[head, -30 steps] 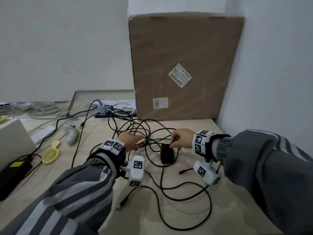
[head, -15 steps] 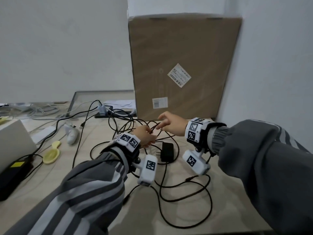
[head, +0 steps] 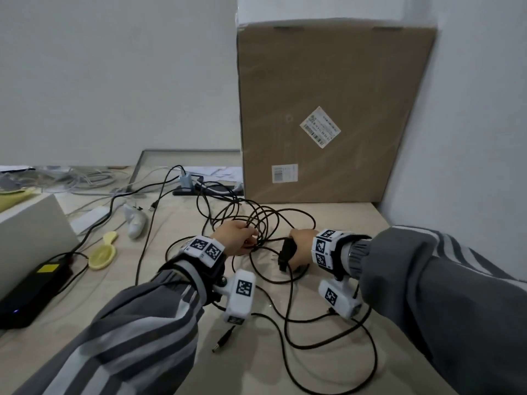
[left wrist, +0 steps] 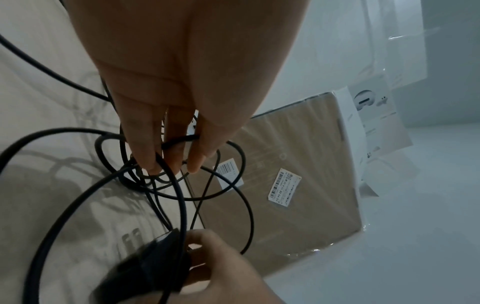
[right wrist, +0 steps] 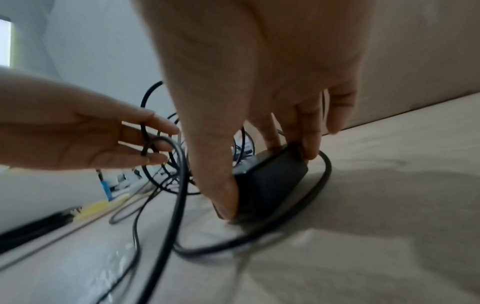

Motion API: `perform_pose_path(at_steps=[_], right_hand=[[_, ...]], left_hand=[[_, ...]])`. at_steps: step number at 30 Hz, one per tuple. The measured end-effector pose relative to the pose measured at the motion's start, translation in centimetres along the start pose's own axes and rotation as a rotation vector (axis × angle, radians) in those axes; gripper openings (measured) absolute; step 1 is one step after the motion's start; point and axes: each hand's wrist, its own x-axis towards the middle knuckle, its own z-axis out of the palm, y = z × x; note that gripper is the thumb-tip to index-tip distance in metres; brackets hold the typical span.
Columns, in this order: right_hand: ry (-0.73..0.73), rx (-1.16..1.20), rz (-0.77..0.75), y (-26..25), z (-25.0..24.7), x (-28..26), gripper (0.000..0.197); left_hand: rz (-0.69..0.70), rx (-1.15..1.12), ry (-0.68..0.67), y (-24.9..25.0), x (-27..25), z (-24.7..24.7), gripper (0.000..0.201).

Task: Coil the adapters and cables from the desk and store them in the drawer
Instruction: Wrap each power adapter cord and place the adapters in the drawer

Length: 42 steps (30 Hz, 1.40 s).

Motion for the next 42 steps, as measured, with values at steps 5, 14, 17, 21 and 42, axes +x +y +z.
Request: perform_pose_path(at_steps=[5,14,17,21,42], right_hand=[[0.127,0.463,0.005,2.5,-7.6,-4.1,0.048],[0.710,1.179,-0.010,6.6,-16.7,-17.5,0.053],[0.835,1.177,-0.095,5.8,-18.3,-21.2,0.051],[0.915,0.982,-0.227,4.3,-20.1,-25.8,0.053],[0.569,0.657,-0.423,-0.2,-18.2,-27.8,0.054]], left_hand=[[0.075,-0.038,0.127,1.8,-0.5,0.6,0.010],[0.261,0.135,0.015,9.1,-6.4,5.1,0.051],[0.336,0.156,-0.068,11.4,-10.1,7.2,0.043],[0.405,-0.059,-0.135,15.3,-15.4,8.9,0.037],[0.692,-0.524,-0.515,28.5,-27.3,0.0,0.032]])
